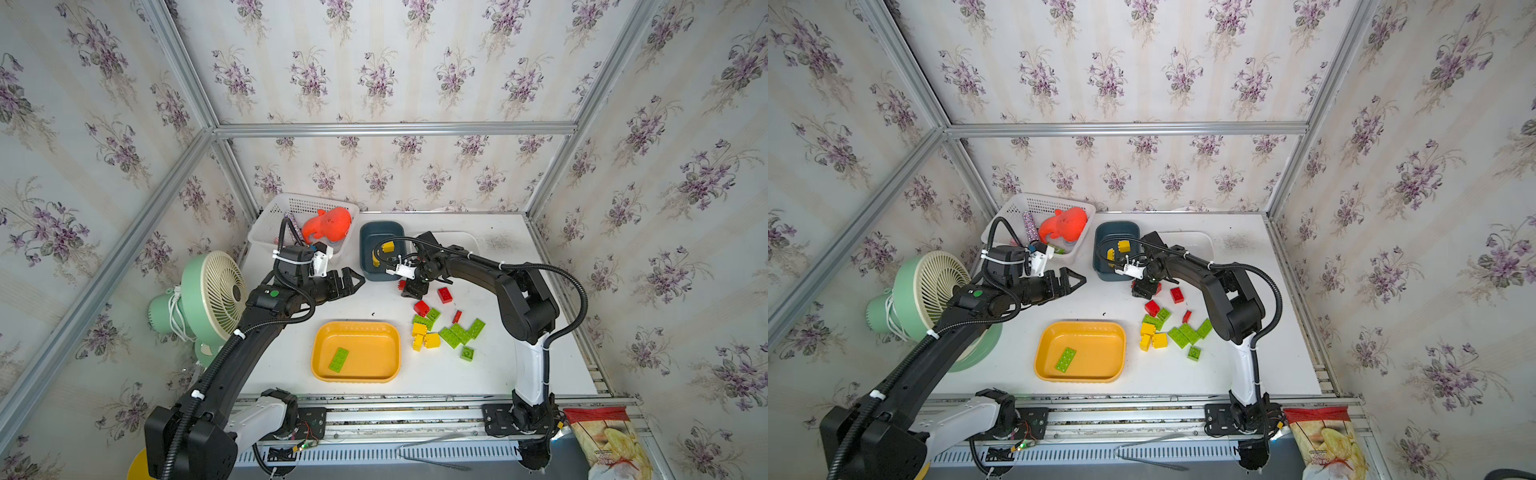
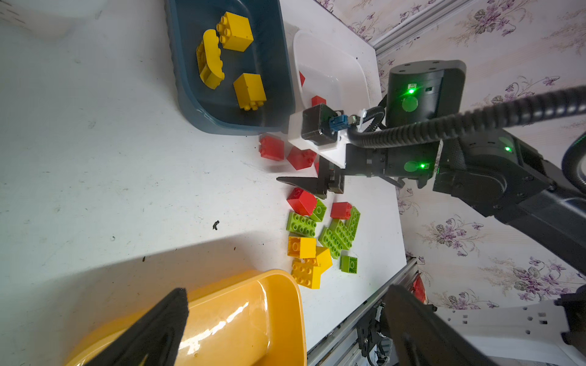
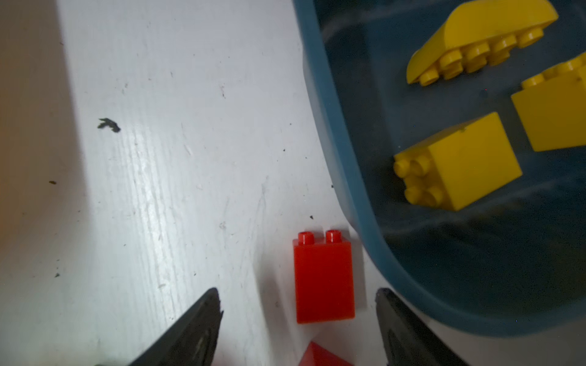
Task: Sort the legos into containers by color
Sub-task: Pick up the lego from the center of the table.
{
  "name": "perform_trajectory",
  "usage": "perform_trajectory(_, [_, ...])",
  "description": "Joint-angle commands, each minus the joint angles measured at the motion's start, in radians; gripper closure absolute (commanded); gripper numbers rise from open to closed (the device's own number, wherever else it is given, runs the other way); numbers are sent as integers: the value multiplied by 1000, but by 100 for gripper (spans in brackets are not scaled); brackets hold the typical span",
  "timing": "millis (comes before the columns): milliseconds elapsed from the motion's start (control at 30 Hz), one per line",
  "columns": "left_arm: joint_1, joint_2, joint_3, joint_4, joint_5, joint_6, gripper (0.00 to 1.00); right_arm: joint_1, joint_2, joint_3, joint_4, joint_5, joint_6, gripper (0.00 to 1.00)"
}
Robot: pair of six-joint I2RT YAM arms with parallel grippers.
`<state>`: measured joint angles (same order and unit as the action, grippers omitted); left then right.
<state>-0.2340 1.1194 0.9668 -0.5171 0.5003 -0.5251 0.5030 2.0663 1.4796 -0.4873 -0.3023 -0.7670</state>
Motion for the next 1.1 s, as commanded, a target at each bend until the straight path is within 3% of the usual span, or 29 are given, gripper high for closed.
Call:
perform_trajectory(0, [8, 0, -5, 14, 25, 24, 1, 0, 16, 31, -33, 25, -15, 21])
perform_trajectory(667, [30, 3, -31, 11, 47, 41, 1, 20, 123, 184, -211, 26, -13, 29])
perform_trajectory(867, [32, -1, -39, 6, 49, 45, 1, 20, 132, 191, -228, 43, 1, 39])
perform_trajectory(1067, [32, -3, -43, 0, 47, 48, 1, 58, 138, 197, -229, 53, 13, 56])
